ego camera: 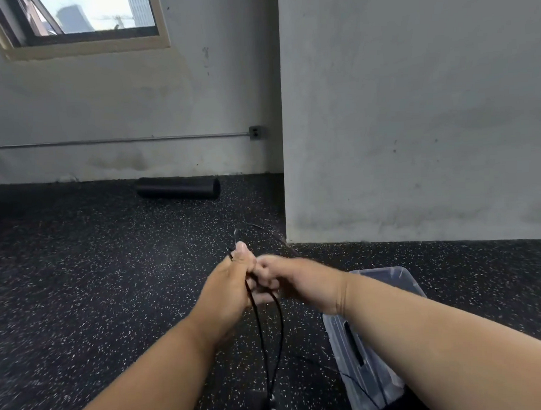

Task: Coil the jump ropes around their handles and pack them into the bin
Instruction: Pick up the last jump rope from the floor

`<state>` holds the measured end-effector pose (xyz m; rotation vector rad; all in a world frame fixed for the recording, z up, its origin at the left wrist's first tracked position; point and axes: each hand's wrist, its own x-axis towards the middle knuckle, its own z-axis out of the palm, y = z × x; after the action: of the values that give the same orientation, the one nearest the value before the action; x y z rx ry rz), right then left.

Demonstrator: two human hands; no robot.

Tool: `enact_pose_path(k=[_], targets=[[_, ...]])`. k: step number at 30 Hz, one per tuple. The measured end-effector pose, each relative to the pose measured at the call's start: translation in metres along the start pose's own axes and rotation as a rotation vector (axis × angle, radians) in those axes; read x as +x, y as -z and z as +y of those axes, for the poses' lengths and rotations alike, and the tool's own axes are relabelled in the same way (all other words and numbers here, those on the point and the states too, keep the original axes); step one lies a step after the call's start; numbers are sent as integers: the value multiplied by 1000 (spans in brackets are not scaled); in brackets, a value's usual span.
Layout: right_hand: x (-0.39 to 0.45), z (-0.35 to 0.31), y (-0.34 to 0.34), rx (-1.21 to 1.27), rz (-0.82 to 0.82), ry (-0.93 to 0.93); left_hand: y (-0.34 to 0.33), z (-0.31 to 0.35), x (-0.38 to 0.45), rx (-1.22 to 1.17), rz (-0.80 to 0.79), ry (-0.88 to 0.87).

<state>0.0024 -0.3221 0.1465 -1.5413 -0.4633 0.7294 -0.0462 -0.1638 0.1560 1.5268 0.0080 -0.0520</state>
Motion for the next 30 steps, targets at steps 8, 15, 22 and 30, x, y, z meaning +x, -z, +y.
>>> enact_pose_path(k=[8,15,22,30], targets=[[4,54,-35,-295,-199,-176,23,20,12,-283,147,-17],[11,57,-15,-564,-80,-234,75,30,23,-462,335,-30],[18,62,-1,-629,-93,-294,104,37,27,-614,470,20],[17,69,6,-506,-170,-312,131,31,36,-763,615,34]])
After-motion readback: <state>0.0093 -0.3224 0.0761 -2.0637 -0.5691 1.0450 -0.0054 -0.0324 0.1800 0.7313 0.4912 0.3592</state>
